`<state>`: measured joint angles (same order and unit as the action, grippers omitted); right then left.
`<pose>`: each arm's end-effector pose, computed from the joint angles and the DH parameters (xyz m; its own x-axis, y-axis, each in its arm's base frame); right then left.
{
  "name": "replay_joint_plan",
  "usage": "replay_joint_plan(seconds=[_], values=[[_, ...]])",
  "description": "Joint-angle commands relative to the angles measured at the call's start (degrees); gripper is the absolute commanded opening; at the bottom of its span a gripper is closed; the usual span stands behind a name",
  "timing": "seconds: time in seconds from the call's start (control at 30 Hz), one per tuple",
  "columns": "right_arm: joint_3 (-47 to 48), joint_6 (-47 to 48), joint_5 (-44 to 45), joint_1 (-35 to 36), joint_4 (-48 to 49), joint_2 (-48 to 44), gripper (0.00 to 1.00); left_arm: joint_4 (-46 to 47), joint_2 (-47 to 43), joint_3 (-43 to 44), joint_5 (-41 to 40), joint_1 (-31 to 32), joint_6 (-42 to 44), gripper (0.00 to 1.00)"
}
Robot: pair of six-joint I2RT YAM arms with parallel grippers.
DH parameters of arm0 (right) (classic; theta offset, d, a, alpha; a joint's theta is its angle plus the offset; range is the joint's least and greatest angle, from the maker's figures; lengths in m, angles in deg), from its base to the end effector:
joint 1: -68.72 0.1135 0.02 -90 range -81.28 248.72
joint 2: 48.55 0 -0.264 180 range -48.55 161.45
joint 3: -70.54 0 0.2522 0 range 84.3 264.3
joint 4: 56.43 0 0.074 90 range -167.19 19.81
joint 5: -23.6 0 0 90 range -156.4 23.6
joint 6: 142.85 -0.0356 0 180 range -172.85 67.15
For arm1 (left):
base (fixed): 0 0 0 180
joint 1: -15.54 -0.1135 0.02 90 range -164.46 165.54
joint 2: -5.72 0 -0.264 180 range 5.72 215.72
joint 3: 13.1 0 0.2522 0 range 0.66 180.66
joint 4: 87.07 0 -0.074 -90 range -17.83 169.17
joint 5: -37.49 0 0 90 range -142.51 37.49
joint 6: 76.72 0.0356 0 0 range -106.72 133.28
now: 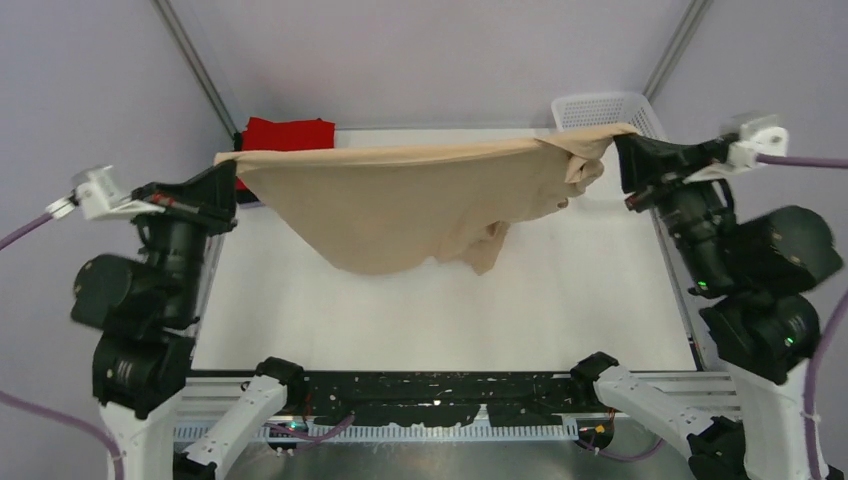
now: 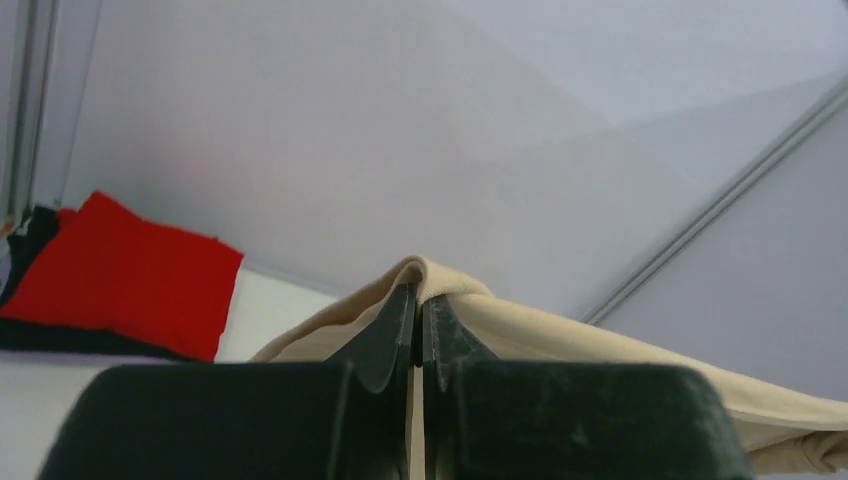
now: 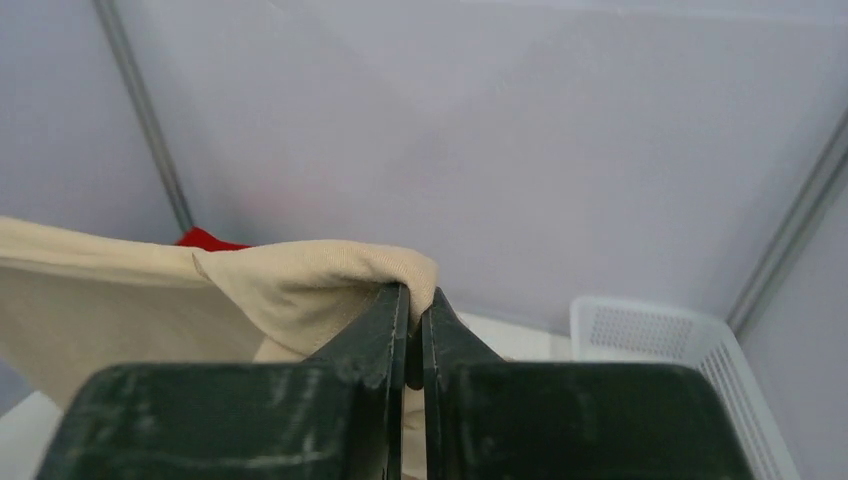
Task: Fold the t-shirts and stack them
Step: Flatten out the tshirt
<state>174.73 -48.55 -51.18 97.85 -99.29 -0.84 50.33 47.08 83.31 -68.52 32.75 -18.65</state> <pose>0.0805 0.0342 0.5446 0.2236 0.0418 -0.9738 -0.2307 0.9730 -0.0112 0.0717 -0.0119 0.5180 0.1604 -0.5819 -0.7973 0.1319 0.8131 -0.5669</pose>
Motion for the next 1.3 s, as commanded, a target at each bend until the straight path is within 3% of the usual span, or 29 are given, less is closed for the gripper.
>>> replay_joint_plan(seconds=[0.0, 0.17, 0.3, 0.47, 0.63, 0.8, 0.87, 1.0, 1.03, 1.07, 1.13, 1.2, 1.23, 1.27], values=[[12.45, 2.3, -15.97, -0.21, -3.87, -2.21, 0.05, -0.99, -6.41, 6.66, 0.94, -0.42, 4.72, 0.0], [22.38, -0.51, -25.64, -0.21, -7.12, -1.2, 0.05, -3.43, -9.81, 13.2, 3.25, -0.43, 6.41, 0.0], [27.86, -1.78, -27.3, -0.21, -8.38, 0.14, 0.05, -4.23, -10.07, 16.03, 6.32, -0.43, 6.27, 0.0], [27.53, -0.13, -20.96, -0.13, -7.26, 2.06, 0.05, -4.17, -7.22, 15.78, 4.43, -0.43, 6.35, 0.0], [21.5, 3.35, -10.33, -0.16, -5.49, 6.56, 0.05, -1.85, -1.43, 9.84, -5.72, -0.43, 7.43, 0.0], [9.89, 6.48, 11.1, -0.4, 3.78, 14.28, 0.05, 0.84, 9.34, -1.59, -20.73, -0.43, 4.37, 0.0], [5.77, 7.01, 14.38, -1.75, 6.93, 18.7, 0.05, 1.46, 16.8, -4.76, -23.6, -0.68, 2.54, 0.0], [-1.17, 1.08, 6.45, -6.43, 11.24, 29.48, 0.06, -0.97, 34.54, -4.52, -21.05, -3.77, -2.05, 0.04], [-3.19, -0.02, 4.71, -7.61, 12.97, 33.71, 0.06, -2.4, 39.59, -2.91, -19.31, -4.84, -3.15, 0.09], [-3.96, -1.8, 2.13, -8.0, 13.83, 36.38, 0.07, -4.1, 44.68, -0.63, -17.55, -5.79, -4.15, 0.21], [-4.23, -3.7, -1.17, -8.63, 15.36, 44.75, 0.19, -8.84, 56.87, 7.67, -13.34, -7.45, -5.0, 0.55], [-0.86, -5.54, -1.72, -8.89, 14.73, 53.41, 0.55, -14.12, 64.77, 15.67, -8.97, -8.47, -4.79, 0.81], [2.95, -6.19, -0.84, -8.88, 12.9, 58.3, 0.64, -16.26, 67.46, 18.91, -7.56, -8.66, -4.41, 0.88], [4.69, -7.34, -0.17, -8.94, 11.77, 60.1, 0.83, -18.06, 69.14, 21.11, -5.92, -8.76, -3.92, 0.98]])
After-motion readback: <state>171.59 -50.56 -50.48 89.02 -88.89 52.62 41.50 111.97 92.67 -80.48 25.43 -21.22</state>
